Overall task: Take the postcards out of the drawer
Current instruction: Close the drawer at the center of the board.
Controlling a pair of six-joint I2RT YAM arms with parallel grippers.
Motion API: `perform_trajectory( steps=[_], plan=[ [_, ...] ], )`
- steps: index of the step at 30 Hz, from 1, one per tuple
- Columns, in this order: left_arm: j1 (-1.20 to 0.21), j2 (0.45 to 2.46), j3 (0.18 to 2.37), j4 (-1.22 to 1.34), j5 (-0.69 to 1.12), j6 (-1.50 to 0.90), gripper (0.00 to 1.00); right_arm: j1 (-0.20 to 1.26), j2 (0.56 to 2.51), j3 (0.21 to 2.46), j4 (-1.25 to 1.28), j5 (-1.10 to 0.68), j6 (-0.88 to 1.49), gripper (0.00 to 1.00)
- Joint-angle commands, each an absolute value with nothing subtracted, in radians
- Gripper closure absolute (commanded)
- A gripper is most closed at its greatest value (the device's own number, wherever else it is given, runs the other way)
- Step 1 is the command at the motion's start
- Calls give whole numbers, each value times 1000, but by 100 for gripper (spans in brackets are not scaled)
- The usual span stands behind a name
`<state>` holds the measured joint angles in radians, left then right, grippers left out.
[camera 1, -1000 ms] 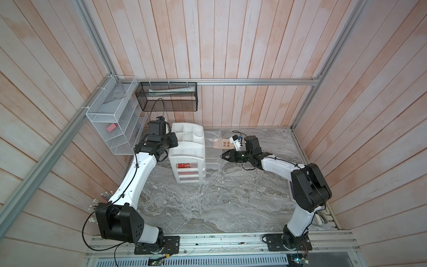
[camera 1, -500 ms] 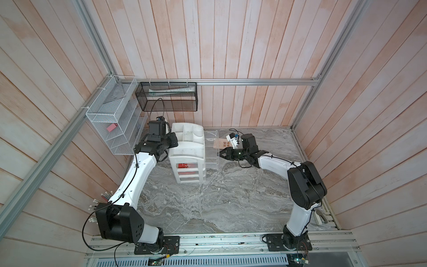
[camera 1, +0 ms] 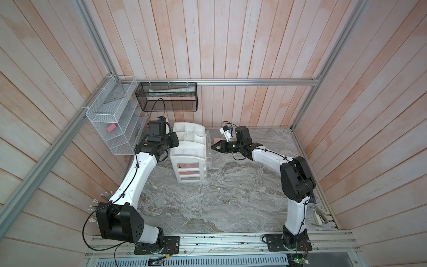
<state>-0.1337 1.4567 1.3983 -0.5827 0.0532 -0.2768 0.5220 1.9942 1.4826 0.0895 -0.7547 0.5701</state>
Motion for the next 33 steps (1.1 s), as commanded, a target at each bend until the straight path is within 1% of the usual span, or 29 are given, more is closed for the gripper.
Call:
perform_trajectory(
  steps=[1, 9, 12, 15, 18, 26, 33],
  plan=[
    [-148, 1483, 1375, -596, 114, -263, 93, 554, 2034, 1533, 63, -785, 545, 69],
    [-147, 1483, 1374, -600, 112, -264, 93, 578, 2081, 1580, 61, -806, 554, 69],
    [-146, 1480, 1372, -605, 92, -264, 93, 561, 2057, 1530, 118, -819, 587, 69],
    [-147, 1480, 1371, -603, 93, -265, 97, 541, 2028, 1485, 141, -816, 594, 69],
    [-146, 1483, 1371, -602, 91, -268, 97, 518, 1998, 1436, 167, -819, 603, 69],
    [-145, 1486, 1369, -603, 85, -264, 97, 454, 1931, 1250, 360, -832, 699, 66],
    [-144, 1478, 1365, -604, 89, -266, 97, 436, 1965, 1143, 584, -874, 827, 65]
  ],
)
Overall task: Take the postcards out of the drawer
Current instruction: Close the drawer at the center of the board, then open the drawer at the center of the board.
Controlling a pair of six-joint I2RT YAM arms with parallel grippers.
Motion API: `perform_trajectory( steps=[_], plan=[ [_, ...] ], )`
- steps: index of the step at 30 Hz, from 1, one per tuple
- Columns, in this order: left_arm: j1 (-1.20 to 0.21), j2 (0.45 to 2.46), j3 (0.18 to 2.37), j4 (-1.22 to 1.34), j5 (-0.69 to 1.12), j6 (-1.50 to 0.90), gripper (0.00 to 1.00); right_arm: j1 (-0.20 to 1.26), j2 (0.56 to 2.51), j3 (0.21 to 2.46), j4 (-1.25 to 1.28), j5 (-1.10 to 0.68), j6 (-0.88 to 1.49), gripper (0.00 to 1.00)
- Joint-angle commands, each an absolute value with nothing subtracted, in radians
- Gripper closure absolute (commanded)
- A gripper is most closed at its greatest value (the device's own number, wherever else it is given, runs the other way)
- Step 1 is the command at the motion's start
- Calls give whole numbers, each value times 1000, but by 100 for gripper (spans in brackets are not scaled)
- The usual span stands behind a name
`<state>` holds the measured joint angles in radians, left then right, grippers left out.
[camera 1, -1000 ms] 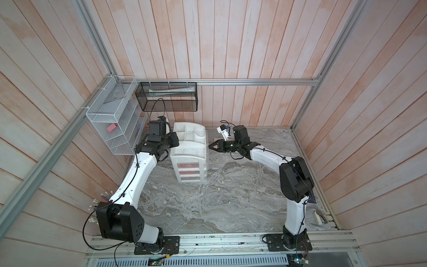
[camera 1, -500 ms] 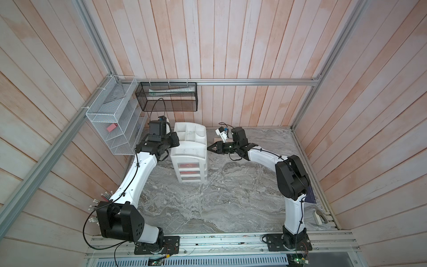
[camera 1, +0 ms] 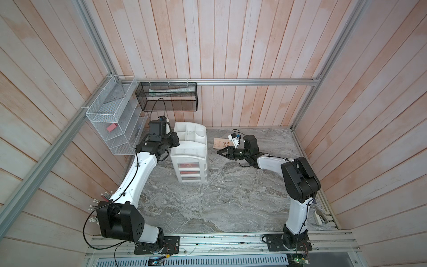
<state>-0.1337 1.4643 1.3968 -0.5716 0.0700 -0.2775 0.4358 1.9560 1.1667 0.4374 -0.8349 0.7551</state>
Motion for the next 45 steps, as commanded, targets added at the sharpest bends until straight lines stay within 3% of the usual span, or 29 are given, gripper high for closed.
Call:
perform_trajectory(
  steps=[1, 8, 16, 35, 45],
  plan=[
    [-144, 1479, 1366, -604, 88, -266, 97, 436, 1975, 1132, 618, -876, 847, 64],
    [-145, 1476, 1366, -606, 89, -260, 97, 439, 2075, 1063, 939, -924, 1055, 54],
    [-144, 1481, 1373, -608, 92, -255, 97, 466, 2178, 1095, 1112, -942, 1177, 47],
    [-144, 1479, 1379, -629, 89, -249, 98, 517, 2350, 1240, 1336, -967, 1378, 50],
    [-144, 1476, 1375, -630, 89, -248, 98, 539, 2382, 1284, 1344, -976, 1391, 45]
  ],
)
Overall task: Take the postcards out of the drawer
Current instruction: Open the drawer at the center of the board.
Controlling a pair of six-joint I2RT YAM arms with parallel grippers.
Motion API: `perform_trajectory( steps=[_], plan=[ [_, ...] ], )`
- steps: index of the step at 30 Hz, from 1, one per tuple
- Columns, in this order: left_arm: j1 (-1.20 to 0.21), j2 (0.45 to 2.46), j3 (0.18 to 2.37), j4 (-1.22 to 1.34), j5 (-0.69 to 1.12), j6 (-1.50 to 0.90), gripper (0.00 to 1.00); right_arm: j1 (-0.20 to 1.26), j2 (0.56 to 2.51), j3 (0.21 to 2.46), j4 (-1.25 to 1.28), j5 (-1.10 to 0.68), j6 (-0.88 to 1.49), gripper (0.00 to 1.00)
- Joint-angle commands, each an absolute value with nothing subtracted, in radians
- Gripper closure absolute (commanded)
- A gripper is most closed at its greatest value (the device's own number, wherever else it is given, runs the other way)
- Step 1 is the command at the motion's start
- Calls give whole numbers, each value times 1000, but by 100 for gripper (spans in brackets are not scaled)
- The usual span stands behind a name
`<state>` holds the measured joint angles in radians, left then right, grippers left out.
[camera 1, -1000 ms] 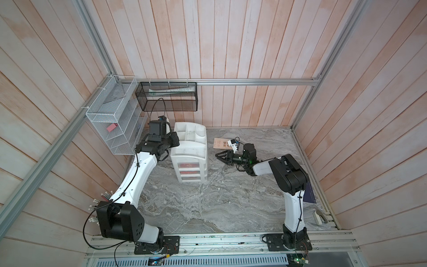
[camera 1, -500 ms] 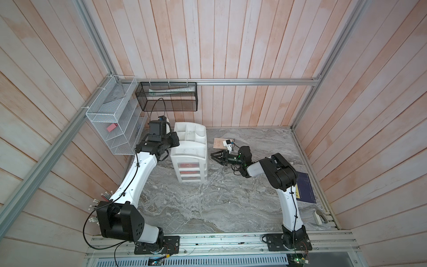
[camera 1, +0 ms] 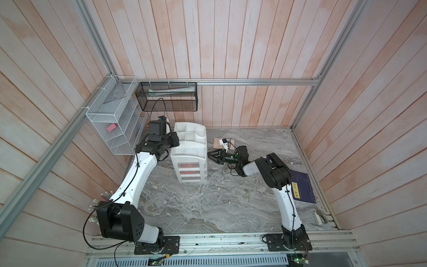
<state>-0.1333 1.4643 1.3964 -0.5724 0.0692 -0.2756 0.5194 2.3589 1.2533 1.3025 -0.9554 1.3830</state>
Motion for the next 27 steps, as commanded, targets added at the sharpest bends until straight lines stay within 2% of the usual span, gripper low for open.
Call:
perform_trajectory(
  steps=[1, 14, 27],
  plan=[
    [-144, 1476, 1376, -628, 90, -249, 98, 540, 2383, 1288, 1345, -977, 1391, 45],
    [-144, 1481, 1374, -625, 101, -247, 98, 551, 2414, 1321, 1401, -997, 1453, 41],
    [-144, 1484, 1374, -635, 78, -246, 98, 550, 2431, 1326, 1597, -1007, 1574, 43]
  ],
)
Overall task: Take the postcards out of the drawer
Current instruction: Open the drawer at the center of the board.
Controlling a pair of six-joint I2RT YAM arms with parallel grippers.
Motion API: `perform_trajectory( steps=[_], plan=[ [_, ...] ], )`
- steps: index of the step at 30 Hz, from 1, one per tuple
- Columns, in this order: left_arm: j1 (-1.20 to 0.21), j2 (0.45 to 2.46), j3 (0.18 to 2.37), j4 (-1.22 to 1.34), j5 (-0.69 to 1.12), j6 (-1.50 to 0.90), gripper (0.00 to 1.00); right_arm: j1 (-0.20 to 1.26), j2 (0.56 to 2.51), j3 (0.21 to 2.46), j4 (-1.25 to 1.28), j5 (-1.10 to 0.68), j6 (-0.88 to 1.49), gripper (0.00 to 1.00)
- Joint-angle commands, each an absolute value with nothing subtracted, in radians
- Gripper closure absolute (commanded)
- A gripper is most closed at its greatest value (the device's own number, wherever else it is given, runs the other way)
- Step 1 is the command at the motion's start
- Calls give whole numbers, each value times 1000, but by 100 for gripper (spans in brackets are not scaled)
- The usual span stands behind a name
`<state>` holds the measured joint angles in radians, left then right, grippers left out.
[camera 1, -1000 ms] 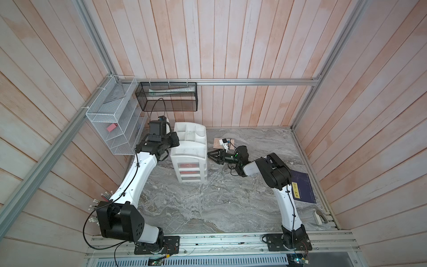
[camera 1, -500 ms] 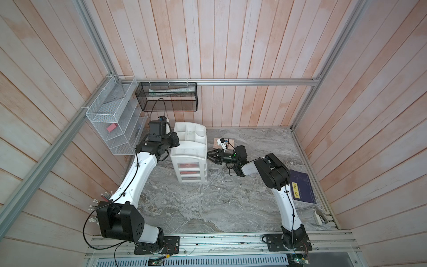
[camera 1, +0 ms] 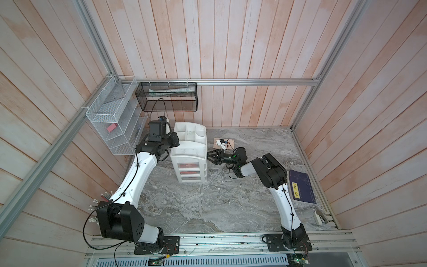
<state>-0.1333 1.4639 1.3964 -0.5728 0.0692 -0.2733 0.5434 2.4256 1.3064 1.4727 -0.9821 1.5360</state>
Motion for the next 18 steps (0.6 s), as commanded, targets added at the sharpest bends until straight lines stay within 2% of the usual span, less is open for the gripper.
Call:
perform_trajectory(
  steps=[1, 18],
  plan=[
    [-144, 1485, 1375, -637, 73, -246, 98, 549, 2430, 1326, 1611, -1009, 1582, 44],
    [-143, 1488, 1385, -665, -10, -246, 100, 509, 2393, 1262, 1707, -1017, 1615, 45]
  ],
)
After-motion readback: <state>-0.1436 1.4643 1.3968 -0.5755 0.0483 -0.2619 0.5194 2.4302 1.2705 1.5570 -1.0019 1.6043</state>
